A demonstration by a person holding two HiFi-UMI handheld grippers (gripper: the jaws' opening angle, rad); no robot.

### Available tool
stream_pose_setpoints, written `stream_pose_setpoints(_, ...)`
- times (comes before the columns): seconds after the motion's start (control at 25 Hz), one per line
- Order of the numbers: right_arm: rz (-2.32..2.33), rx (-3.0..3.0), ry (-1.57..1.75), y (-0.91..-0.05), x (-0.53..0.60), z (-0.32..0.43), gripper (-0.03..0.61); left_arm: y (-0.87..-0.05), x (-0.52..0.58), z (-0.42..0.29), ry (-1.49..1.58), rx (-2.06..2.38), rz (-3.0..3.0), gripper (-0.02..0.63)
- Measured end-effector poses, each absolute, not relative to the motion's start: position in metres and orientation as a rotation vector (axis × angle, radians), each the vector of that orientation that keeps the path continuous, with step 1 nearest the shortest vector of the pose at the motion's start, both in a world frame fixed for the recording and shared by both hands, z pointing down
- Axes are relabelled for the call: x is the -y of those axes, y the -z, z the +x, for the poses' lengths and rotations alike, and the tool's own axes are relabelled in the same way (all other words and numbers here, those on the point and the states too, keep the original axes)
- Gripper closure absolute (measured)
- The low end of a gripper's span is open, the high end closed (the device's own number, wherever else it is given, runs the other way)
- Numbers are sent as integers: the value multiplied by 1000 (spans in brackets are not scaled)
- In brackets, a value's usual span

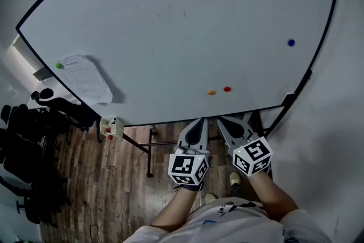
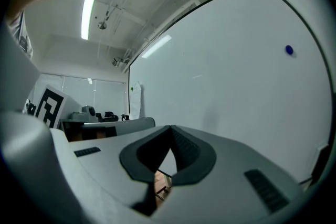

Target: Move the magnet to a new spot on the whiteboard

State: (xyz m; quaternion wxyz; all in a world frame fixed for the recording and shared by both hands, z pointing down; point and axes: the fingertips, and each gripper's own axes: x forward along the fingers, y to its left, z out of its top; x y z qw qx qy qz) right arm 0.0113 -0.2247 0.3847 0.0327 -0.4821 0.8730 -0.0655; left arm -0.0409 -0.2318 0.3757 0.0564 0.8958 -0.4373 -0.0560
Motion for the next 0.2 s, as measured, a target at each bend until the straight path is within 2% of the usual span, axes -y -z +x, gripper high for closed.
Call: stream_pose_setpoints(0.2, -1478, -2700, 207, -388, 222, 9, 565, -380, 229, -39, 161, 1318, 2711, 601)
